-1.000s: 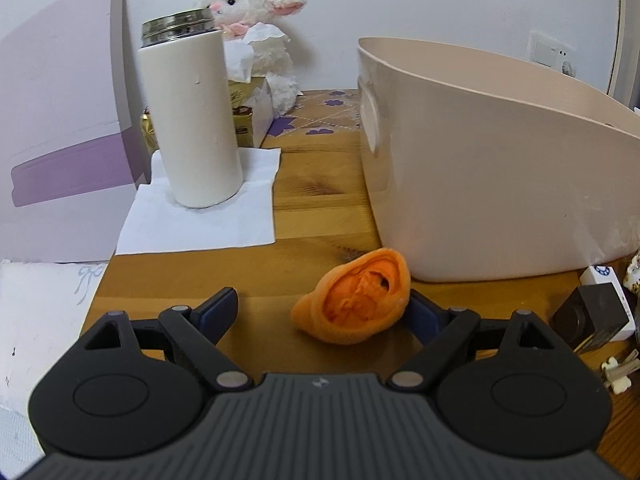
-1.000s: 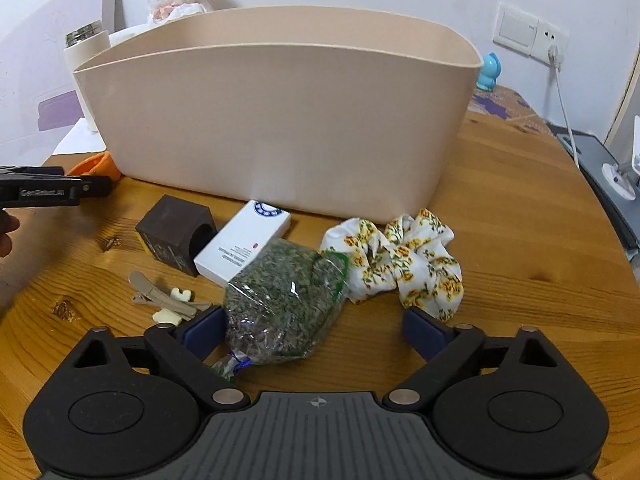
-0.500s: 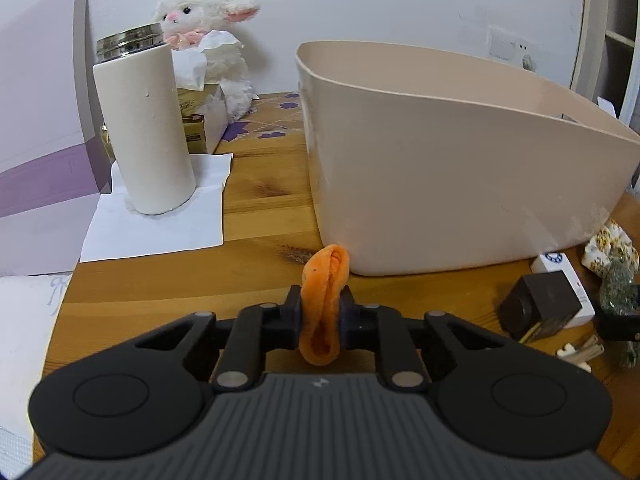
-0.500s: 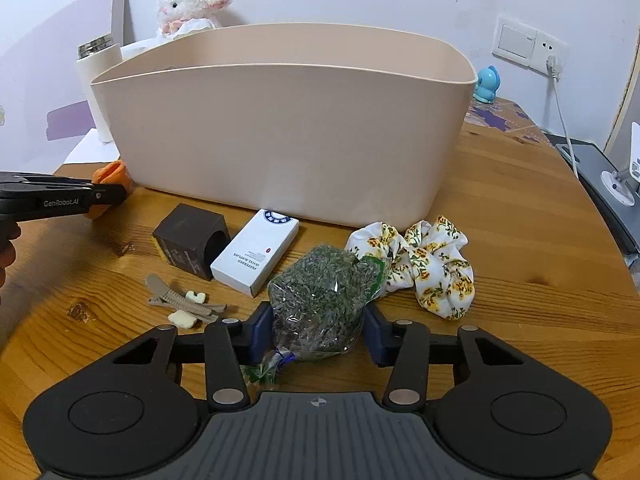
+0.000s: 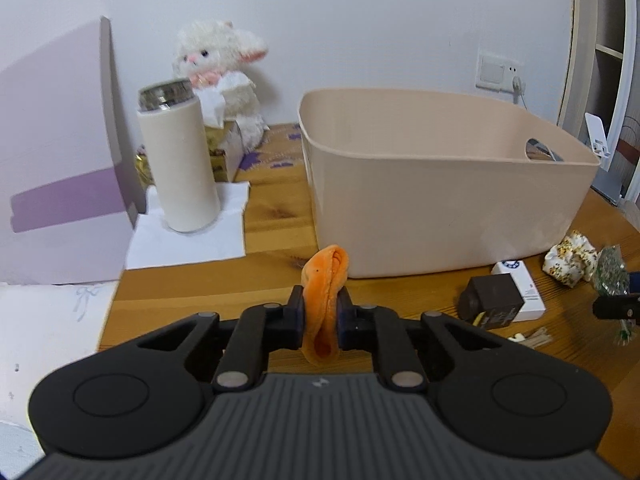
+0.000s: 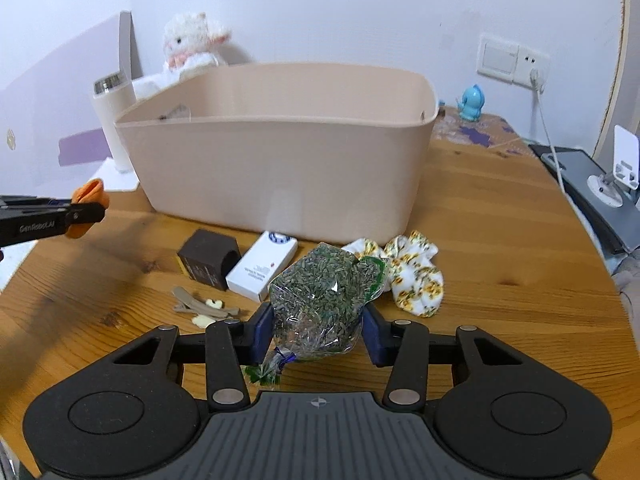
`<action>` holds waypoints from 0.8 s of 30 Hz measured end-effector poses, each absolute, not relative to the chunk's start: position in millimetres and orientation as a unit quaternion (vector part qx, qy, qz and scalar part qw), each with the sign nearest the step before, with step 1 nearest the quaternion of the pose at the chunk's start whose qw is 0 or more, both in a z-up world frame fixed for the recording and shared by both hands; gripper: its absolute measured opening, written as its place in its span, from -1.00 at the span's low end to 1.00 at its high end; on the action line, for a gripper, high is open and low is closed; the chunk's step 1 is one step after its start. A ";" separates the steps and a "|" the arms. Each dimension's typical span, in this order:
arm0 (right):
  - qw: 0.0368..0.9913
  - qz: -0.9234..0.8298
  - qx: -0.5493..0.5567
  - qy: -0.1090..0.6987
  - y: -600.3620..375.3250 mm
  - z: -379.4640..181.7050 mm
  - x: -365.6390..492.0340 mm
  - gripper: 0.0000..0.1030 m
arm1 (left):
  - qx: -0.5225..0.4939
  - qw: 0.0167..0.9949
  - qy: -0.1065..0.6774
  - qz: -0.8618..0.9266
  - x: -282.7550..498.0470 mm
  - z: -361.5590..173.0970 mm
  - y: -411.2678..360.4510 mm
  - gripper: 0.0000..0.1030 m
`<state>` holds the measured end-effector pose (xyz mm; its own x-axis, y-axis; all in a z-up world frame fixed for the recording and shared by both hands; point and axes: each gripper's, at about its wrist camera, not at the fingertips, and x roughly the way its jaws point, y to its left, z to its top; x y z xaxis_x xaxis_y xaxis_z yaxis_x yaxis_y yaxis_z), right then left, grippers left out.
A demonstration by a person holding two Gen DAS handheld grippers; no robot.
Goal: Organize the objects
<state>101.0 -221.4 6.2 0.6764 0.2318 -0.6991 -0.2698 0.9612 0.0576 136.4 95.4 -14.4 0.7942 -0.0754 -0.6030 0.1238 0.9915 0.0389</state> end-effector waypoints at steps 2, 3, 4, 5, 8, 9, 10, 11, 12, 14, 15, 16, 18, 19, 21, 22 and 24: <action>0.919 0.139 -0.023 0.369 -223.7 14.4 97.5 -0.16 | 0.036 0.949 0.307 -0.055 127.9 -5.7 94.8 -0.68; 0.921 0.142 -0.022 0.361 -225.1 17.9 96.2 -0.16 | 0.035 0.951 0.301 -0.059 123.5 -1.4 94.2 -0.68; 0.923 0.143 -0.021 0.356 -226.8 22.7 94.4 -0.16 | 0.035 0.953 0.294 -0.062 119.6 3.5 92.5 -0.68; 0.925 0.144 -0.021 0.351 -228.2 27.0 93.6 -0.16 | 0.037 0.954 0.290 -0.062 116.7 7.8 90.8 -0.68; 0.931 0.147 -0.022 0.334 -233.0 40.6 91.6 -0.16 | 0.044 0.959 0.273 -0.065 110.0 22.4 82.9 -0.68; 0.933 0.147 -0.022 0.328 -234.2 45.4 91.3 -0.16 | 0.045 0.960 0.267 -0.066 108.6 27.6 80.3 -0.68; 0.935 0.148 -0.024 0.321 -235.9 51.0 92.2 -0.16 | 0.045 0.962 0.262 -0.066 107.7 32.2 77.6 -0.68; 0.937 0.148 -0.025 0.315 -237.2 55.7 92.4 -0.16 | 0.046 0.963 0.258 -0.066 107.4 36.4 75.0 -0.68; 0.939 0.148 -0.025 0.308 -238.9 61.4 93.8 -0.16 | 0.046 0.964 0.252 -0.068 107.5 41.4 71.9 -0.68; 0.943 0.148 -0.026 0.296 -241.0 71.4 96.6 -0.16 | 0.047 0.966 0.243 -0.072 108.5 49.4 66.2 -0.68; 0.945 0.148 -0.027 0.290 -241.6 75.9 97.9 -0.16 | 0.050 0.967 0.238 -0.072 109.8 53.5 63.0 -0.68; 0.947 0.148 -0.028 0.283 -242.8 80.9 100.0 -0.16 | 0.053 0.969 0.233 -0.066 112.4 58.3 59.0 -0.68; 0.950 0.148 -0.026 0.274 -244.7 89.0 105.8 -0.16 | 0.049 0.971 0.225 -0.065 117.1 67.0 53.4 -0.67; 0.951 0.148 -0.026 0.269 -245.5 93.0 110.2 -0.16 | 0.046 0.972 0.223 -0.067 121.2 71.4 50.3 -0.67; 0.953 0.148 -0.027 0.262 -246.8 98.6 119.6 -0.16 | 0.050 0.973 0.216 -0.070 129.2 78.1 41.9 -0.68; 0.954 0.148 -0.029 0.258 -247.3 101.6 125.1 -0.16 | 0.053 0.973 0.213 -0.071 132.3 80.4 37.9 -0.68; 0.956 0.146 -0.029 0.253 -248.8 107.1 137.5 -0.16 | 0.060 0.974 0.208 -0.072 142.4 84.5 28.6 -0.68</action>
